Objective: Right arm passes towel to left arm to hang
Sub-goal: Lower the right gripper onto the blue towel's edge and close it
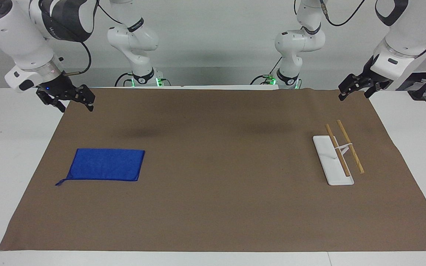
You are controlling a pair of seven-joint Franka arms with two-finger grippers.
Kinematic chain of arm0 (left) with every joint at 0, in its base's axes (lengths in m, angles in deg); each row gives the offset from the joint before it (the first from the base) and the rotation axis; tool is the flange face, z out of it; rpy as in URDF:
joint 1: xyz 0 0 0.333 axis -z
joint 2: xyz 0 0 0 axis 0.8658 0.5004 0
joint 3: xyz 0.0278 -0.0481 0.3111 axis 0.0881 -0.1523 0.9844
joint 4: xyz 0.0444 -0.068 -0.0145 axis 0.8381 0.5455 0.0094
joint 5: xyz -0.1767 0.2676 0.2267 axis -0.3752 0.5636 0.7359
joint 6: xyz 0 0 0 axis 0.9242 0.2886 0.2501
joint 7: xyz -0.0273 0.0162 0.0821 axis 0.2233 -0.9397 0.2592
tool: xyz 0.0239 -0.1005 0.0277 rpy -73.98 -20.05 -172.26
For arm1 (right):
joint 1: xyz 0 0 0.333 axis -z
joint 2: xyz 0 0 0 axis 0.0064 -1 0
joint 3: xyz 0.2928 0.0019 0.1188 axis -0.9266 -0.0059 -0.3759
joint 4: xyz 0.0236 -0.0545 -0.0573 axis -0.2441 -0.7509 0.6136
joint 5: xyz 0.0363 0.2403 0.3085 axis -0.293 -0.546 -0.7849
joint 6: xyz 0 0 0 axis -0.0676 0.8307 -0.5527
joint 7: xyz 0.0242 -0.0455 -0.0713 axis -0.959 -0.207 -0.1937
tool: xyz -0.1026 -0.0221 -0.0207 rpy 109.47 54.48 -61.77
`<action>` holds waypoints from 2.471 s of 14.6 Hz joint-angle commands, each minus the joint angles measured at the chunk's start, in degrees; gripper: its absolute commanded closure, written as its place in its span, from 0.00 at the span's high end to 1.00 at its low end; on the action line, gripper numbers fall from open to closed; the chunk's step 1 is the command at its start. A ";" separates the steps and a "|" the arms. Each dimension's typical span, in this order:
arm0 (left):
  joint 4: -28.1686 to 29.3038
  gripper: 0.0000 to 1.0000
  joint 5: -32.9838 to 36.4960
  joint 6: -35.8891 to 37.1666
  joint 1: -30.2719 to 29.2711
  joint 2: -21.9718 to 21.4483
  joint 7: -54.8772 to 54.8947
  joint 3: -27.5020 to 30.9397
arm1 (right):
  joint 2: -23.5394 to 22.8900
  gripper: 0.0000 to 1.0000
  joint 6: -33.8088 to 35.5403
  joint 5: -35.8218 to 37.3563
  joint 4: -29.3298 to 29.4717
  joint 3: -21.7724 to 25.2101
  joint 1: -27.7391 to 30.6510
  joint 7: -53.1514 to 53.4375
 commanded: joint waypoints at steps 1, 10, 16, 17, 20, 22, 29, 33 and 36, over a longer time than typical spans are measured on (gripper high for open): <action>1.95 1.00 -0.67 -0.35 1.06 -1.58 -0.63 0.09 | -0.07 1.00 1.32 0.90 0.20 -0.26 0.74 -0.81; 1.34 1.00 -0.76 0.98 0.72 -1.31 -0.28 0.35 | -3.66 1.00 -9.36 0.81 -6.10 -0.34 0.83 -1.24; 1.86 1.00 -0.32 0.98 0.80 -1.58 0.08 0.35 | -10.69 1.00 -38.72 0.81 -20.01 -0.34 1.53 -7.99; 1.86 1.00 -0.23 0.89 0.80 -1.58 0.16 0.35 | -12.27 1.00 -40.41 0.81 -20.11 -0.26 1.53 -8.18; 1.51 1.00 -0.14 1.59 0.72 -1.49 2.01 0.43 | -14.48 1.00 -40.77 0.90 -21.15 -0.25 1.62 -8.97; 1.16 1.00 -0.14 3.43 0.89 -1.40 2.10 0.35 | -15.35 1.00 -41.12 0.90 -21.78 -0.25 1.71 -10.03; 2.04 1.00 -0.14 3.61 1.24 -1.93 2.10 0.26 | -17.12 0.94 -45.96 3.63 -23.01 -0.25 1.97 -9.94; 2.57 1.00 -0.14 3.09 1.16 -2.02 0.43 0.35 | -17.20 0.89 -48.07 3.63 -24.59 -0.25 1.97 -9.94; 2.74 1.00 -0.14 3.00 1.24 -2.10 -1.68 0.26 | -17.38 0.60 -48.07 3.63 -24.68 -0.25 1.97 -10.03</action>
